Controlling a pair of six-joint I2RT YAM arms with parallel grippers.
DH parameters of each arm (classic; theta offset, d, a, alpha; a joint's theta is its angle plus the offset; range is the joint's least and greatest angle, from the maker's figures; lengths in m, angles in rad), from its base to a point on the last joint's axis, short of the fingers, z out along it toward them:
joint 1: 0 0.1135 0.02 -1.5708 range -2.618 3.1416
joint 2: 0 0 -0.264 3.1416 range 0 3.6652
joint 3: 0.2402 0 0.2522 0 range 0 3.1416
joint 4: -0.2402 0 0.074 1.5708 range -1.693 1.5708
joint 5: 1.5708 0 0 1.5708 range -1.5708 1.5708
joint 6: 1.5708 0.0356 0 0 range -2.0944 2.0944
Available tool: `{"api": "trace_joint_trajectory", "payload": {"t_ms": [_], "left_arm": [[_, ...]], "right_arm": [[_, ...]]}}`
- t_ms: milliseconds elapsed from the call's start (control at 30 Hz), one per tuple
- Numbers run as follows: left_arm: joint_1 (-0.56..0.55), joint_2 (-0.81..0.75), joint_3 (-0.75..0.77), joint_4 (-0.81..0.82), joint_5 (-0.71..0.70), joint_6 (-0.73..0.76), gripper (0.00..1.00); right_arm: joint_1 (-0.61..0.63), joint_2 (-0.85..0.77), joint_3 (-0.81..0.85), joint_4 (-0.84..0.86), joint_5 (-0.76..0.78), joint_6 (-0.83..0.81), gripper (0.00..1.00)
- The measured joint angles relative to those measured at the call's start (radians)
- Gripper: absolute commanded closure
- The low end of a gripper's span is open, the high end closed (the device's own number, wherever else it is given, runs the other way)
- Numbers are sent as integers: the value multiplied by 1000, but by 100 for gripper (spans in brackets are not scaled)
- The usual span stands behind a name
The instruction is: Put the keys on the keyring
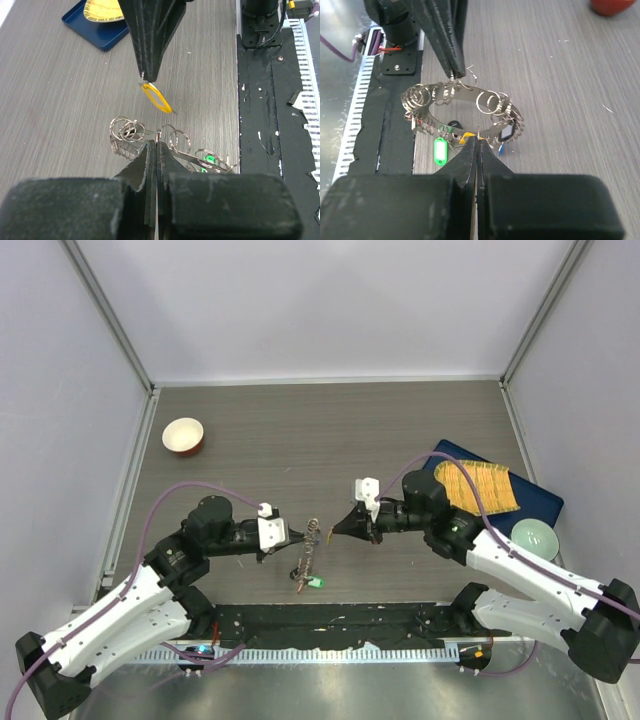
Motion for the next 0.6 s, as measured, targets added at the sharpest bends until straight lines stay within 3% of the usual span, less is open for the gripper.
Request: {"api": "trace_joint_trajectory", "payload": {"t_ms": [233,600], "left_arm": [[0,0,0,14,23,-28,100],[0,17,0,9,34,-36,100]], "right_arm": [[69,28,27,-46,-12,-46,99],[202,46,71,-102,153,-138,99]]}}
